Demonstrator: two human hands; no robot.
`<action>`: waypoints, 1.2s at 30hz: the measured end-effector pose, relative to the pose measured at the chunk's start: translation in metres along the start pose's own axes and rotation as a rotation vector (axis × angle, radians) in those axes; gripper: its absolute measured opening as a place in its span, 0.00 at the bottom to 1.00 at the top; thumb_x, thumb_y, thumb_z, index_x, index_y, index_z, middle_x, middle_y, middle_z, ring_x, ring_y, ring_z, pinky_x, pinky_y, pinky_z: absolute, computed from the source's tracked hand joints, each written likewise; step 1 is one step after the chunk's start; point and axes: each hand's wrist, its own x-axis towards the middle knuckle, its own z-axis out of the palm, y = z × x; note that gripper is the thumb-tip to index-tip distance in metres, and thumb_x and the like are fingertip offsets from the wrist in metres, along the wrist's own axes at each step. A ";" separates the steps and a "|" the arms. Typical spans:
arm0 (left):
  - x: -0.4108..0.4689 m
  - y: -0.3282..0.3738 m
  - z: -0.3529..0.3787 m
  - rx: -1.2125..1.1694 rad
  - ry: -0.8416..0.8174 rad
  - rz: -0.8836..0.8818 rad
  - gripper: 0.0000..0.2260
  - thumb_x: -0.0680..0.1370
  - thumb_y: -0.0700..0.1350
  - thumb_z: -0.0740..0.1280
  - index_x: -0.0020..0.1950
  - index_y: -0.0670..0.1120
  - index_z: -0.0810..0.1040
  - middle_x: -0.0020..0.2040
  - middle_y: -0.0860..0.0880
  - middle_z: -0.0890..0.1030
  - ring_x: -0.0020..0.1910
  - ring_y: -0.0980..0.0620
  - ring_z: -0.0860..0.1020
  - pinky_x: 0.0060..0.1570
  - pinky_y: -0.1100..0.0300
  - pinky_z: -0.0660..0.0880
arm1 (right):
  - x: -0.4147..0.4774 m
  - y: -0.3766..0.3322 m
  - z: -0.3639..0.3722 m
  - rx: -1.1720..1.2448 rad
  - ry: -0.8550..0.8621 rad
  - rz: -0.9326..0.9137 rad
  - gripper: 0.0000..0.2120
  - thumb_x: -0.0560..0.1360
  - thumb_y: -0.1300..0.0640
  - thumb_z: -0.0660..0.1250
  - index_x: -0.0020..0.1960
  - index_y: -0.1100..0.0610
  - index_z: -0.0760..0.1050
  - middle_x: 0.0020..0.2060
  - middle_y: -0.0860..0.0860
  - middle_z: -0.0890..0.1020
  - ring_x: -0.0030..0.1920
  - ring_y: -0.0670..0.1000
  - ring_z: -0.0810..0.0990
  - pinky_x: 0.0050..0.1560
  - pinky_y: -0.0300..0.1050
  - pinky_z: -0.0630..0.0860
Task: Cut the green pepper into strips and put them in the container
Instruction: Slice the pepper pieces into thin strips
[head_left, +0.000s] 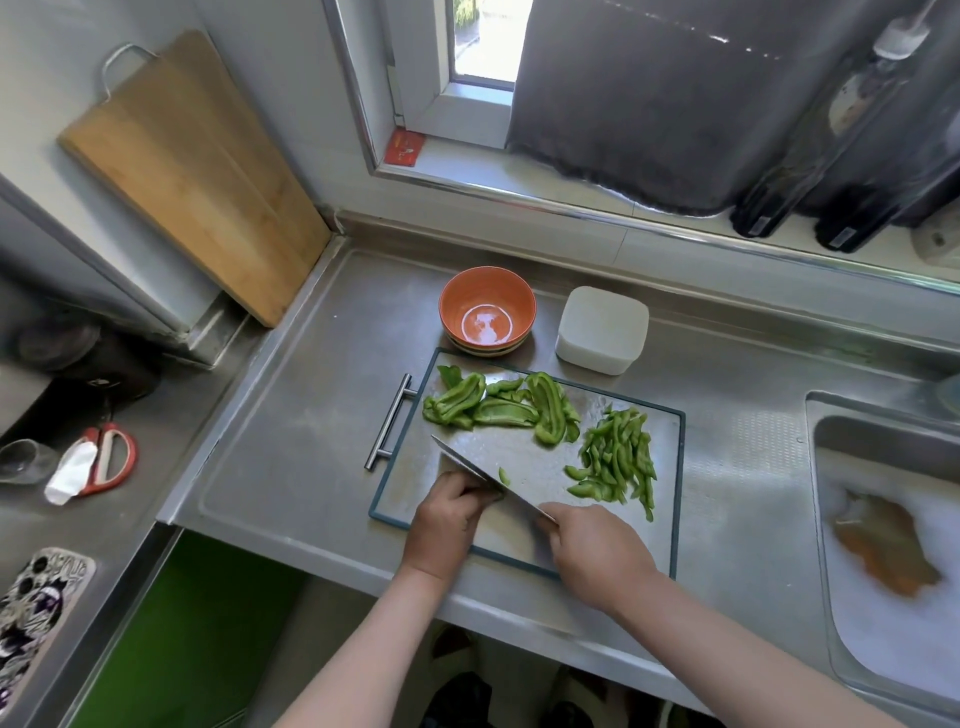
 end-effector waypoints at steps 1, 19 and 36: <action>0.000 0.000 0.000 0.008 0.008 0.011 0.11 0.68 0.35 0.79 0.48 0.46 0.86 0.46 0.50 0.81 0.46 0.52 0.78 0.45 0.63 0.76 | 0.000 0.001 -0.003 0.013 -0.012 0.012 0.11 0.82 0.55 0.55 0.43 0.49 0.72 0.38 0.50 0.79 0.40 0.55 0.75 0.37 0.48 0.70; 0.002 0.002 0.002 0.035 0.048 0.044 0.09 0.73 0.43 0.67 0.46 0.46 0.86 0.49 0.51 0.81 0.49 0.54 0.77 0.53 0.70 0.72 | -0.010 -0.004 -0.009 -0.068 0.066 -0.105 0.09 0.82 0.52 0.53 0.47 0.50 0.71 0.39 0.53 0.80 0.41 0.59 0.77 0.40 0.51 0.75; 0.000 0.001 0.002 0.054 0.061 0.041 0.07 0.76 0.42 0.68 0.44 0.44 0.85 0.44 0.49 0.83 0.44 0.51 0.80 0.47 0.60 0.77 | 0.039 -0.028 -0.003 -0.049 -0.016 -0.022 0.10 0.81 0.53 0.56 0.47 0.52 0.75 0.48 0.56 0.82 0.48 0.61 0.80 0.40 0.48 0.71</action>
